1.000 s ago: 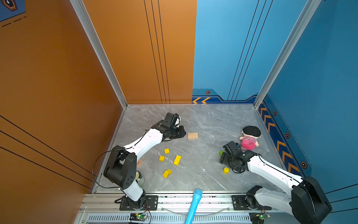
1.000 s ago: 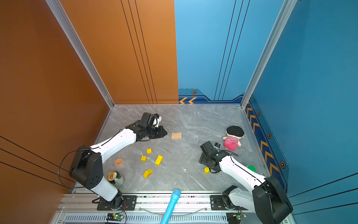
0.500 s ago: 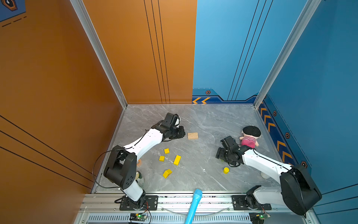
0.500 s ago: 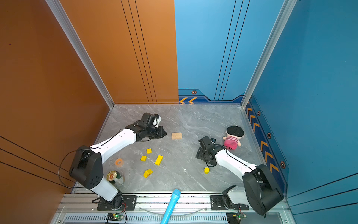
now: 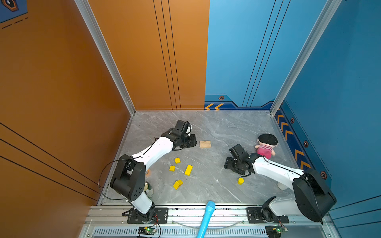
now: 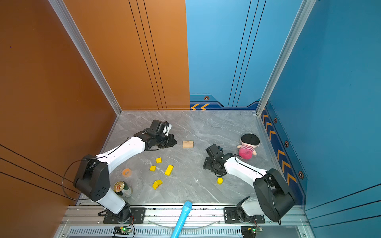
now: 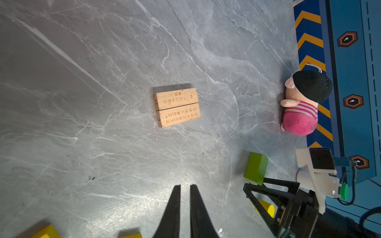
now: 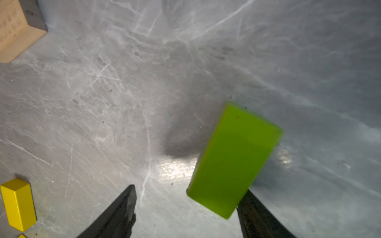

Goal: Build the wood block tower
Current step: 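Lower the right gripper and grasp the lime-green block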

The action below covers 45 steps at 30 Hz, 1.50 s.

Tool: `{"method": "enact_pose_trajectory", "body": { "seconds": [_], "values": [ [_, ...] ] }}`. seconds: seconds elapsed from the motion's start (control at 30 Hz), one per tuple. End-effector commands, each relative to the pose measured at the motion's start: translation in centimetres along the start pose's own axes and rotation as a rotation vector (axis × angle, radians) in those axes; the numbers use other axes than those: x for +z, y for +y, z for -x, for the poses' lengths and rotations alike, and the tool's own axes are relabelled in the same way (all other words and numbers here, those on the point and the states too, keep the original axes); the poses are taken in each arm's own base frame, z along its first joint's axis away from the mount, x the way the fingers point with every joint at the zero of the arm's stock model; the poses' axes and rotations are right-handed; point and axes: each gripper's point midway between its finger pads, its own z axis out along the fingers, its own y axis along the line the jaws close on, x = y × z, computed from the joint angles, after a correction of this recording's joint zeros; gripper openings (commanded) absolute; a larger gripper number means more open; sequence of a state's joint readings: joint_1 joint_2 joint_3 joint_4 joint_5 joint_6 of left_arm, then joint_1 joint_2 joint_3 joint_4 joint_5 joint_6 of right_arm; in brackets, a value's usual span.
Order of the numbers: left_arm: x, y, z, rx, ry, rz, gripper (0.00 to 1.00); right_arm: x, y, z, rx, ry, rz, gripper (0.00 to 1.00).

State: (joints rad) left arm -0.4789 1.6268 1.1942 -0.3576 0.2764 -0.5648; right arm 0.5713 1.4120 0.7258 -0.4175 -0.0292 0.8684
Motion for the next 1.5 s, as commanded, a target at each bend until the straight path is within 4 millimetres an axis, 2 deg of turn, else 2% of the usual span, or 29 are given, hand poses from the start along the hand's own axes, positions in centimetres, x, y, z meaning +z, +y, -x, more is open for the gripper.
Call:
{"method": "enact_pose_trajectory", "body": {
  "seconds": [0.0,0.17,0.43,0.57,0.83,1.13,1.47],
  "values": [
    [-0.5,-0.2,0.0,0.022,-0.002,0.01,0.12,0.1,2.0,0.4,-0.002,0.001,0.04,0.77],
    [-0.7,-0.2,-0.1,0.025,-0.006,0.011,0.12,-0.6,2.2,0.1,-0.032,0.026,0.019,0.77],
    [-0.7,-0.1,0.0,0.023,-0.007,0.011,0.1,-5.8,0.7,1.9,-0.097,-0.061,-0.076,0.71],
    [-0.7,-0.2,0.0,0.027,-0.007,0.01,0.1,-6.4,-0.3,2.8,-0.135,-0.064,-0.135,0.73],
    [-0.6,0.1,-0.1,0.024,-0.005,0.018,0.1,-4.3,-1.4,3.6,-0.28,0.033,-0.241,0.82],
    [-0.6,0.3,-0.3,0.02,0.002,0.027,0.1,-2.3,-1.4,3.7,-0.306,0.102,-0.196,0.91],
    [-0.5,0.3,-0.3,0.019,0.005,0.027,0.09,-0.6,-1.8,3.0,-0.313,0.15,-0.196,0.85]
  ]
}}
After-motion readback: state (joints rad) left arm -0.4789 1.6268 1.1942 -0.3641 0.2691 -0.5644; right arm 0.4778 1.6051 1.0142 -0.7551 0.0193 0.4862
